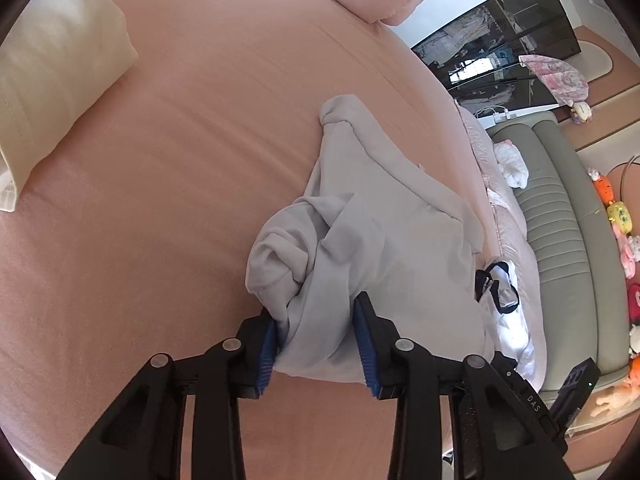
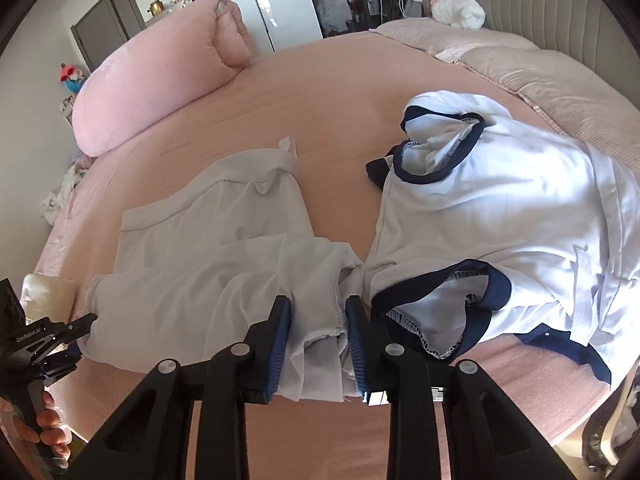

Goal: Fold clothes
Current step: 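Open both grippers and regrip the folded edge to press it flat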

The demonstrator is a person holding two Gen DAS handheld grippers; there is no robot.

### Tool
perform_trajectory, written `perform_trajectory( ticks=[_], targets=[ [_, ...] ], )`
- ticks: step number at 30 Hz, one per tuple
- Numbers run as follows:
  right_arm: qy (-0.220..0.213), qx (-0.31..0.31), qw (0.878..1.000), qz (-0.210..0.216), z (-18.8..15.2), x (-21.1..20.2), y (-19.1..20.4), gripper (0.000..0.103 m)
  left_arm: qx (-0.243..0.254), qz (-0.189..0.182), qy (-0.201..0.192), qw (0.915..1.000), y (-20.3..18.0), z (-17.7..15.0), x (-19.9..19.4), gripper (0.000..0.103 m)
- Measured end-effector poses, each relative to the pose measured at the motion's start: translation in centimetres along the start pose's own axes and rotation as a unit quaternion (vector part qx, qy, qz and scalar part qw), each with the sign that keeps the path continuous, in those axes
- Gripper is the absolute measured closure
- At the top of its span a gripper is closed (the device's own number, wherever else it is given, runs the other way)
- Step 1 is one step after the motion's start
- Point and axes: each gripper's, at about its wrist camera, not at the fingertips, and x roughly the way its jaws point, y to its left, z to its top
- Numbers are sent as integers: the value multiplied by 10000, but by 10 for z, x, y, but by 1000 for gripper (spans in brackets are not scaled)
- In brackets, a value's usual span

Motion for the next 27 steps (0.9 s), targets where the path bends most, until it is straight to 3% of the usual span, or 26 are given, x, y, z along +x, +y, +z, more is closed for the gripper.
perform_trajectory(
  ticks=[6, 10, 13, 15, 16, 17, 18, 20, 23, 27],
  targets=[
    [132, 62, 9994, -302, 5, 23, -20, 82, -101, -14, 142, 9998, 19, -2, -1, 76],
    [250, -315, 9984, -388, 15, 34, -21, 82, 479, 435, 203, 9977, 2, 3, 0, 76],
    [228, -310, 9991, -163, 18, 23, -22, 82, 839, 660, 240, 9940, -13, 3, -3, 73],
    [113, -254, 9996, 64, 19, 8, -23, 81, 857, 599, 266, 9942, -16, 1, -10, 58],
    [55, -225, 9996, 177, 19, 0, -24, 79, 892, 526, 257, 9943, -17, 0, -14, 52],
    [28, -231, 9994, 248, 17, -7, -23, 70, 927, 454, 247, 9943, -19, -2, -19, 44],
    [5, -259, 9993, 263, 15, -12, -22, 55, 1005, 440, 203, 9938, -21, -4, -23, 43],
    [-89, -332, 9991, 252, 8, -22, -18, 43, 1274, 564, 24, 9902, -27, -10, -31, 41],
    [-40, -498, 9986, 198, -5, -24, -12, 43, 1726, 943, -96, 9804, -36, -20, -33, 40],
    [260, -659, 9975, 52, -26, -13, -5, 43, 2273, 1168, -58, 9668, -45, -30, -22, 40]
  ],
)
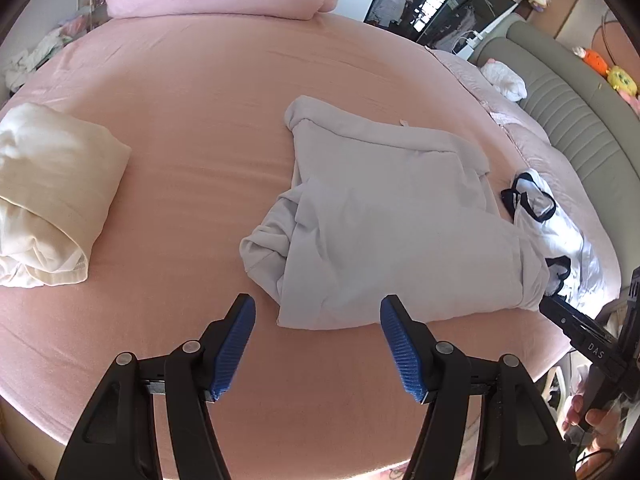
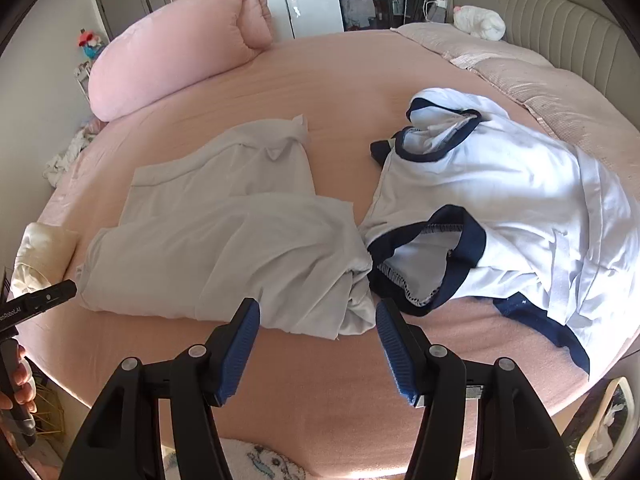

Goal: Fold clothes

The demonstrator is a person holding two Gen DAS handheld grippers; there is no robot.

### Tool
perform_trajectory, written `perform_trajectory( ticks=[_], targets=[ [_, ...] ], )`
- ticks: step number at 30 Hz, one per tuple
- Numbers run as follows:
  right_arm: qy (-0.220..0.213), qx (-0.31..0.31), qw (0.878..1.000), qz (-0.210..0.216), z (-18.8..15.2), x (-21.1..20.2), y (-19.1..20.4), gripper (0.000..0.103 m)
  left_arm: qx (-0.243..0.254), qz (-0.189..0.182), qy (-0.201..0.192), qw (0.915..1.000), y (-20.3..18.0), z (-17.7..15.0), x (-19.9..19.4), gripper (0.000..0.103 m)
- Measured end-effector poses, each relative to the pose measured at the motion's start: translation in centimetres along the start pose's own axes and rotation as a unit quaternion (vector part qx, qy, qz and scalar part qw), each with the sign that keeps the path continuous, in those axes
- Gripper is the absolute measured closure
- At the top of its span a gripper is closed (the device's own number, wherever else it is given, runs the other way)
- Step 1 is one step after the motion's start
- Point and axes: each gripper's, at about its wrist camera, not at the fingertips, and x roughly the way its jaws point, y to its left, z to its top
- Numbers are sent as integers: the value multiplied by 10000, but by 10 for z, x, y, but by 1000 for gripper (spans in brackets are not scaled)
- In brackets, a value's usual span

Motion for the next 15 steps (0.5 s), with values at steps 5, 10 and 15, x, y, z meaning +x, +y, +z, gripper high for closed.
perform_trajectory(
  ticks=[5, 10, 15],
  targets=[
    [21, -239, 9995, -198, -9, 12, 9, 43, 558, 346, 23, 9978, -16, -6, 13, 40],
    [-45, -236, 9990, -380, -6, 19, 9, 43, 439, 427, -12, 9981, -16, -3, 23, 40],
    [-92, -344, 9977, -570, -7, 24, 12, 59, 570, 790, -189, 9951, -26, -5, 27, 57]
  ],
)
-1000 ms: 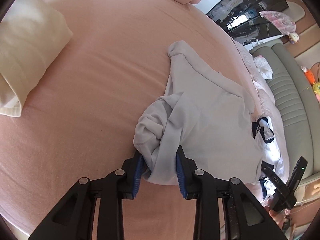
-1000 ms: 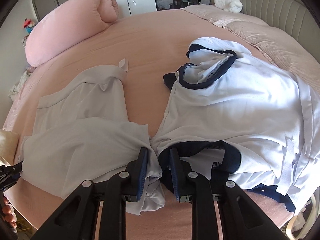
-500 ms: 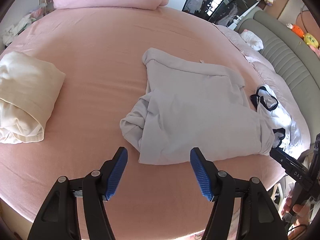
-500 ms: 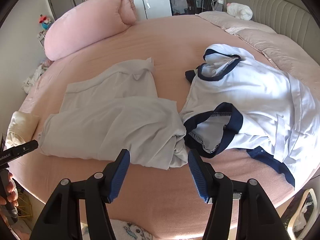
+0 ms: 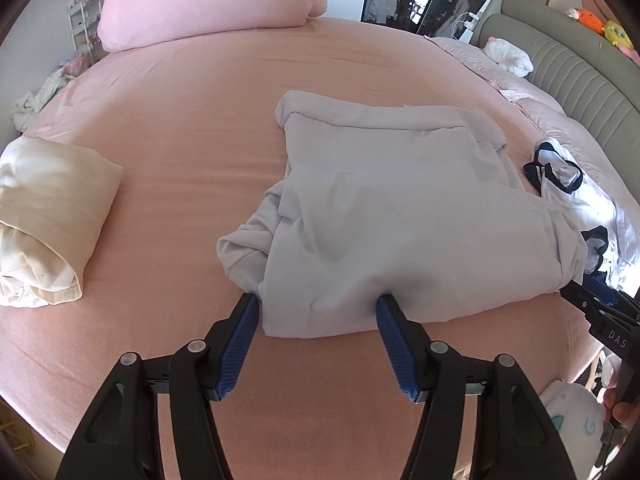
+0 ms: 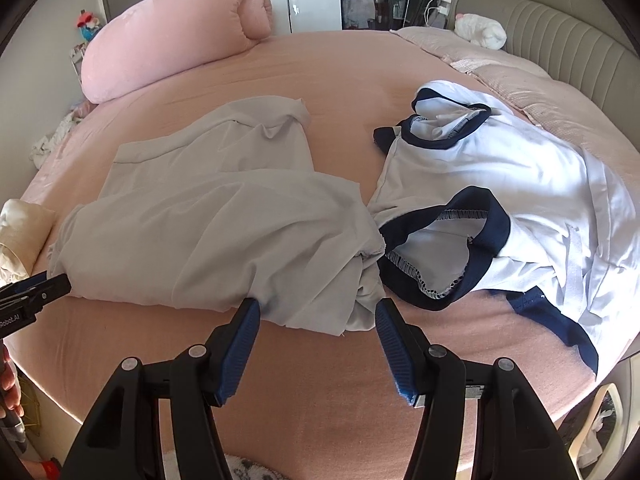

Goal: Fold clothes

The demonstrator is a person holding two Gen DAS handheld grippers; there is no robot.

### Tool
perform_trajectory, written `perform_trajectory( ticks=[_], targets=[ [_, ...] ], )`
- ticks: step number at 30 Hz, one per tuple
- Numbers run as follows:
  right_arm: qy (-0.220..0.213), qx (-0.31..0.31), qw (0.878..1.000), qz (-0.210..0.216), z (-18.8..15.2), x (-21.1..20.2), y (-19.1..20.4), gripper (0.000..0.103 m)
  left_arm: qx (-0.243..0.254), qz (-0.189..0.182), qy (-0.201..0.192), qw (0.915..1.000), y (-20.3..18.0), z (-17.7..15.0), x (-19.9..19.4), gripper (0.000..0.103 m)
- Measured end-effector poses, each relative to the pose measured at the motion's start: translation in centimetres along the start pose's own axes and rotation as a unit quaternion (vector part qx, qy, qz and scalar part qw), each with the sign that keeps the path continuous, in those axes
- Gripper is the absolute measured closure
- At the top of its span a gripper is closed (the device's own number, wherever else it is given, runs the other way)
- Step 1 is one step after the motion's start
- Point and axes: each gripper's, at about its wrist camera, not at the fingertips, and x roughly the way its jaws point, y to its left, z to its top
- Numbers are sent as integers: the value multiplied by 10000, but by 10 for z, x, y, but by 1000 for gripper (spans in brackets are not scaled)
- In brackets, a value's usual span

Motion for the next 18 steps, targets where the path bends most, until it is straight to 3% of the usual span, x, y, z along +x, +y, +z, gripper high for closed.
perform_trajectory(
  ticks=[2, 6, 9, 12, 14, 16, 18],
  targets=[
    [29, -105, 9998, -137, -1, 3, 5, 73, 108, 199, -71, 9997, -5, -1, 0, 65],
    [11, -361, 9960, -819, -1, 6, 17, 81, 341, 698, -122, 9969, -8, -6, -1, 74],
    [17, -278, 9934, -1114, 2, 7, 11, 81, -26, 538, 10, 9985, 10, -7, 3, 74],
    [80, -278, 9905, -1343, 4, 11, -4, 81, 80, 635, 42, 9979, 13, -4, 4, 74],
    [146, -74, 9925, -1211, 5, 11, -18, 81, 139, 711, 60, 9974, 12, -2, 5, 74],
    [222, 91, 9940, -1064, 6, 11, -28, 81, 230, 860, 74, 9960, 11, 0, 5, 73],
    [291, 33, 9923, -1205, 5, 10, -29, 82, 314, 1289, -12, 9912, 14, 0, 1, 73]
  ],
)
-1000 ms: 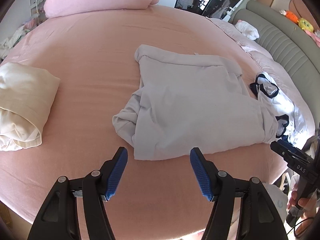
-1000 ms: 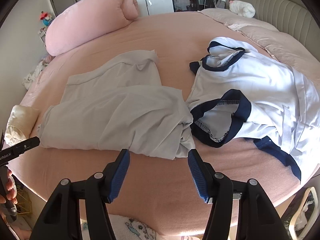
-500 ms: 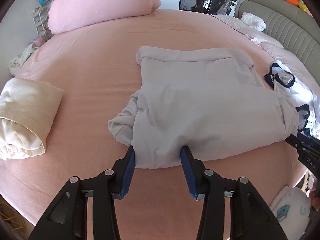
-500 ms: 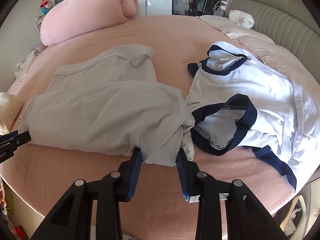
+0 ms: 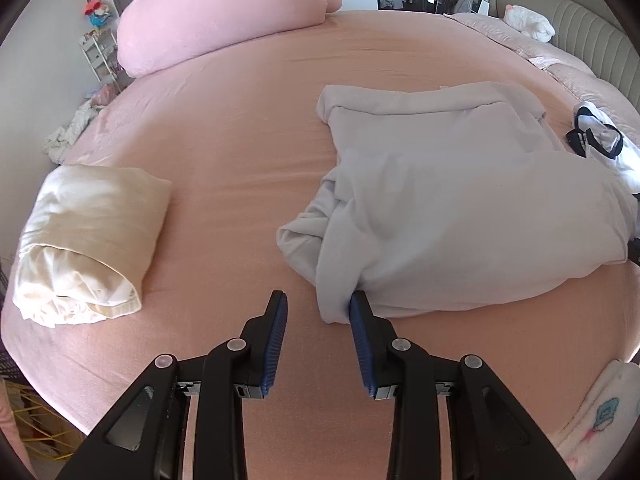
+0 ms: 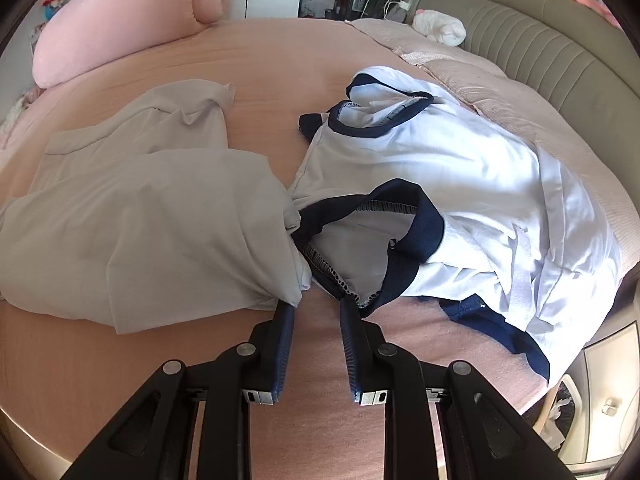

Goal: Fold clothes

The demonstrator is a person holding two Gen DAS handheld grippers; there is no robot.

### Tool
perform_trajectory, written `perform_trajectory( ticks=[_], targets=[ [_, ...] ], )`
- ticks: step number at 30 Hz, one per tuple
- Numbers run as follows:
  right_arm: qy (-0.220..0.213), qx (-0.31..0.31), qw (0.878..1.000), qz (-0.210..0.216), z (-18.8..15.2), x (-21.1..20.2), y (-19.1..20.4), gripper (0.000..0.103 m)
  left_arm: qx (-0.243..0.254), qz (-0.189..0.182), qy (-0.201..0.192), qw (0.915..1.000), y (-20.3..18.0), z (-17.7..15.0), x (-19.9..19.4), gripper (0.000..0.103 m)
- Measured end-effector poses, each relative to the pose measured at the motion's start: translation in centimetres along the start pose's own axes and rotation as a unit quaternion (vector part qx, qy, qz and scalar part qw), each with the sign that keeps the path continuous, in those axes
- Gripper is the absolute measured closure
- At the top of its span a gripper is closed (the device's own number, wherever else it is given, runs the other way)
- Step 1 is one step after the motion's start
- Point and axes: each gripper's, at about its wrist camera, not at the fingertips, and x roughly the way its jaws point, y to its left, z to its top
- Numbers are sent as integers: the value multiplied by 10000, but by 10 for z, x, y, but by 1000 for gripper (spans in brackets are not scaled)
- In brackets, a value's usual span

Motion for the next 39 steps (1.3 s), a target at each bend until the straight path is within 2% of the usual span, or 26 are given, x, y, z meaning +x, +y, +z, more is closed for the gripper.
perform_trajectory(
  ticks=[2, 3, 5, 7, 8, 9, 11, 13, 15, 21, 23, 28, 30, 32, 35, 38, 39],
  targets=[
    [70, 5, 9998, -170, -3, 1, -7, 82, -88, 191, 48, 9998, 11, 0, -1, 74],
    [111, 164, 9998, 48, -4, 0, -15, 82, -214, 79, 73, 9997, 18, -1, -2, 74],
    [202, 592, 9956, 703, -7, -5, -32, 82, -650, -669, 139, 9955, 37, -1, -9, 74],
    [237, 681, 9928, 953, -7, -14, -39, 81, -902, -1153, 231, 9890, 47, 2, -16, 74],
    [217, 613, 9918, 1096, -7, -19, -39, 81, -974, -1303, 254, 9863, 50, 4, -19, 68],
    [156, 547, 9914, 1178, -7, -24, -37, 81, -969, -1358, 221, 9857, 49, 6, -21, 55],
    [42, 379, 9908, 1300, -8, -32, -30, 80, -898, -1393, 104, 9861, 44, 10, -24, 40],
    [9, 147, 9899, 1409, -8, -34, -20, 72, -941, -1512, 174, 9839, 39, 13, -21, 38],
    [8, -28, 9896, 1437, -8, -34, -9, 57, -998, -1686, 309, 9801, 32, 18, -16, 38],
    [3, 31, 9835, 1810, -6, -29, 4, 43, -1062, -1857, 555, 9753, 16, 27, -3, 38],
    [0, 109, 9824, 1862, -2, -24, 5, 42, -1142, -1930, 599, 9727, 15, 28, 0, 38],
    [-59, 99, 9826, 1852, 5, -11, 10, 40, -961, -1773, 495, 9782, 6, 30, 6, 38],
    [-46, 38, 9859, 1671, 5, -2, 12, 40, -909, -1488, 371, 9840, 6, 28, 6, 38],
    [7, 32, 9904, 1385, 1, 5, 12, 41, -990, -1286, 368, 9861, 9, 25, 9, 38],
    [69, 422, 9909, 1278, 1, 8, 2, 42, -1068, -1129, 414, 9870, 13, 22, 11, 37],
    [202, 478, 9920, 1153, 5, 8, 2, 42, -814, -872, 323, 9923, 10, 20, -2, 37],
    [245, 537, 9907, 1223, 5, 7, 0, 42, -827, -945, 330, 9915, 10, 19, -6, 37]
  ],
)
